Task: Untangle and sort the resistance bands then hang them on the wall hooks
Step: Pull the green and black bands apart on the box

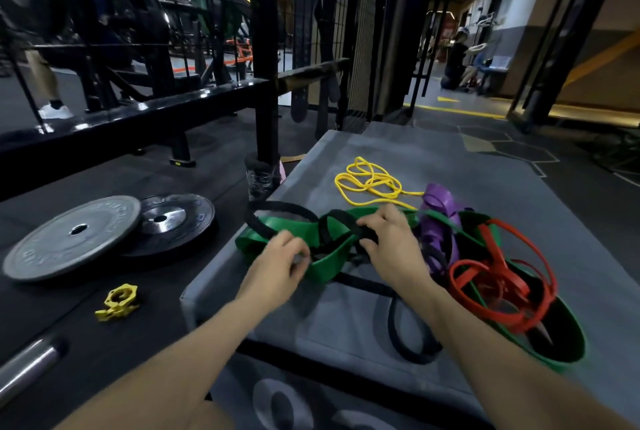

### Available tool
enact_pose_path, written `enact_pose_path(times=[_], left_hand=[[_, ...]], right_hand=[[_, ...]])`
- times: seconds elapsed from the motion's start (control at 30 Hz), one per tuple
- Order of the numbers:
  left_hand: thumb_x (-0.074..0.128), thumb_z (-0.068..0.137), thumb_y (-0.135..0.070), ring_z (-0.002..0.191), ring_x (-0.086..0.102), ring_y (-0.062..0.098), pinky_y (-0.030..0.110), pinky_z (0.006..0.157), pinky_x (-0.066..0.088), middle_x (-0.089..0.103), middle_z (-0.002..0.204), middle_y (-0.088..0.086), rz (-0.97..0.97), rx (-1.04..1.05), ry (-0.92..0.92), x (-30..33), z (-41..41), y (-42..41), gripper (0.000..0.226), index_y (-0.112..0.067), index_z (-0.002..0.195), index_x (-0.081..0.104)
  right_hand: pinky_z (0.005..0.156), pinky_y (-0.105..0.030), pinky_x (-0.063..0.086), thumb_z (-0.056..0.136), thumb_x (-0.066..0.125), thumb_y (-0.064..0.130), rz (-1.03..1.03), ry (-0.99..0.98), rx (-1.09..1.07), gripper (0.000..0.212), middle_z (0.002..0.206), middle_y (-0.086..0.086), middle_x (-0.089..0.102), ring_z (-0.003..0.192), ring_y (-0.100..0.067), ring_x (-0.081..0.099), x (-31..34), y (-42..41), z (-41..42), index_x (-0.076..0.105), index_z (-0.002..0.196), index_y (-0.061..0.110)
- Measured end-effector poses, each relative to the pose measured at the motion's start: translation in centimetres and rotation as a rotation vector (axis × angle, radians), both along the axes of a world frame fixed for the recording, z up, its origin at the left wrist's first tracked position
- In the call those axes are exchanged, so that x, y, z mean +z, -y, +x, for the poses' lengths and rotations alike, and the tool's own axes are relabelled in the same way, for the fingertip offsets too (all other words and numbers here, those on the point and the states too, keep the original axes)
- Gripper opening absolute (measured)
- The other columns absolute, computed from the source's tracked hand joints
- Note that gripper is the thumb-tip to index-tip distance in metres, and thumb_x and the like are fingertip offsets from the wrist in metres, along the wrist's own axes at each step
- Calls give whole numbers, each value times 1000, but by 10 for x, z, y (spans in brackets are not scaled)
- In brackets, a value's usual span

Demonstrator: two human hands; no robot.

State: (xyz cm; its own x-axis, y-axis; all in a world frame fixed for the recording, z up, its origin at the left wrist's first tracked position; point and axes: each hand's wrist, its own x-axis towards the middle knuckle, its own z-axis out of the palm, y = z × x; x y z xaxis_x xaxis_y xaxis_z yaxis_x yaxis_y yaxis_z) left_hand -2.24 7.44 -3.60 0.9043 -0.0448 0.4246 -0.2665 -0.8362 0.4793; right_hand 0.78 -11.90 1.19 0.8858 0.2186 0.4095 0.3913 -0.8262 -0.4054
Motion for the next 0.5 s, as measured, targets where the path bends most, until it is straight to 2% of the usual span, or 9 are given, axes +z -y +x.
enact_pose_path(times=[0.1,0.17,0.27,0.37,0.43,0.5], left_hand=[[55,88,-42,103,52,18,31,88,40,55,109,-4,156,-56,-50,-17,-3,1,34,-18,111,60],[56,88,-36,108,51,21,32,90,38,57,113,-3,254,-6,-56,-14,1,0,31,-18,114,60],[54,91,-29,106,53,31,38,89,43,57,112,10,65,104,-91,3,14,-8,30,-10,113,57],[49,94,-27,104,54,34,43,90,43,57,111,15,-32,105,-197,28,30,-19,27,-7,112,50],[44,95,-24,105,54,35,42,91,42,58,110,18,-78,105,-263,45,40,-21,24,-5,108,49],[43,96,-23,104,55,33,36,88,41,59,109,18,-198,104,-308,62,47,-19,24,-5,109,51]], right_hand=[[91,-35,46,88,55,8,0,-117,55,37,112,-6,48,97,-25,56,-7,0,-1,56,125,9],[92,-34,46,88,55,6,29,-105,94,40,113,-5,48,98,-21,56,-9,1,-3,54,129,9],[97,-33,43,85,60,7,30,-80,136,43,121,-4,50,108,-21,54,-9,1,-4,54,128,11],[95,-37,45,84,63,13,15,-92,132,30,115,-5,51,104,-25,56,-11,-2,-1,60,114,10],[91,-37,46,84,64,17,-20,-126,162,21,109,-7,54,102,-27,57,-12,-7,2,64,104,10],[94,-35,45,84,64,24,-107,-183,204,29,112,-10,57,107,-28,56,-17,-18,5,64,109,10]])
